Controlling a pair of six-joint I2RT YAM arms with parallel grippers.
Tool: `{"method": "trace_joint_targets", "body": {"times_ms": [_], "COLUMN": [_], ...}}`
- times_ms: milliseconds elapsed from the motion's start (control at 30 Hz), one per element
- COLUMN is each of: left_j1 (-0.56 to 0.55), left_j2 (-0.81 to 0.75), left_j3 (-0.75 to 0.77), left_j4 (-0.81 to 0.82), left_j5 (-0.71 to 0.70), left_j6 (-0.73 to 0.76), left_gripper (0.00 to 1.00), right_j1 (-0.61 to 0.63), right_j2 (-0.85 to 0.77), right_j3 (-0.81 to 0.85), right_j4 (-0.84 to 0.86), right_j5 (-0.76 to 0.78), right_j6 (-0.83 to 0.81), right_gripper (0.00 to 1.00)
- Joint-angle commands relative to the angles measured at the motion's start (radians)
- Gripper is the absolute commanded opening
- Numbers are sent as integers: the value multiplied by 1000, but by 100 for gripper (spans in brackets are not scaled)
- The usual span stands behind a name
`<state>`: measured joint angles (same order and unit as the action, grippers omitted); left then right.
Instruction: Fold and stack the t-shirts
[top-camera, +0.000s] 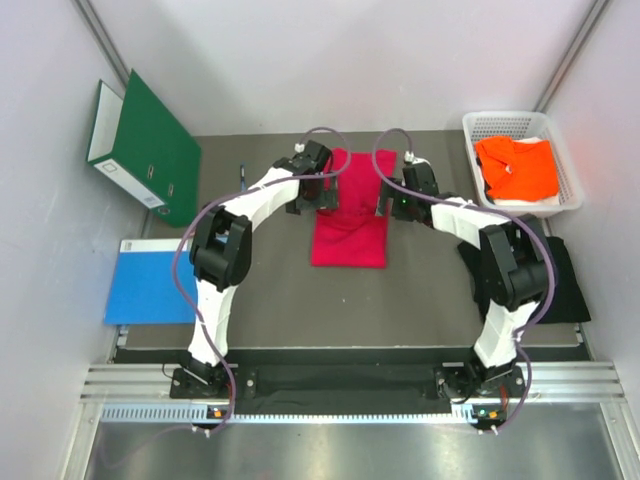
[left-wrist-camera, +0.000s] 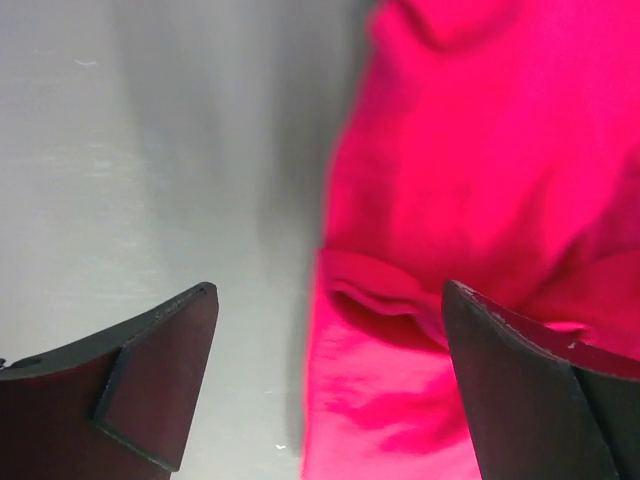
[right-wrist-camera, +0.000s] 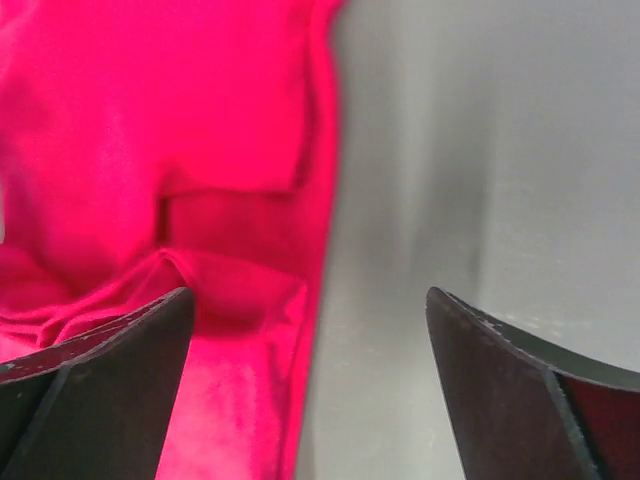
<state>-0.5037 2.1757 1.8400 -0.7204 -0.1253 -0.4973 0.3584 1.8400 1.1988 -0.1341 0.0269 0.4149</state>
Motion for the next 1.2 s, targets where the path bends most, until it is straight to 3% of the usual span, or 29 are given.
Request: {"method": "trace_joint_targets", "body": {"times_ms": [0,133,233,467,633,833,967,1167], "left_j1": [16,19,17,16,13,11,8,5], "left_j2": [-127,-356,-442,-484,-461,-453,-430,-493], "left_j3": [-115,-375,-524,-763,-843,-920,-918,-927], "left_j4": [34,156,211,320,432,547,547,486], "left_j5": [-82,-73,-40,45,119,167,179,103], "left_j6": [-1,-27,-84,-155,-214,-282,-293,-302], "left_gripper": [98,98,98,98,96,91,88,86], "right_j1": [-6,-6,-6,5,14,22,40,80], "right_j2": [-131,-280,-361,-473,-420,-302,-231,-277], "right_j3": [-130,-287,-396,-622,-671,-690,-659,-640], "right_j4": [119,159,169,263,356,507,515,400], "right_j5": [64,73,6,-107,-168,-257,-297,-288], "right_j6": [45,77,117,248,298,386,436,464], "right_gripper": [99,100,100,100,96,81,72,71]}}
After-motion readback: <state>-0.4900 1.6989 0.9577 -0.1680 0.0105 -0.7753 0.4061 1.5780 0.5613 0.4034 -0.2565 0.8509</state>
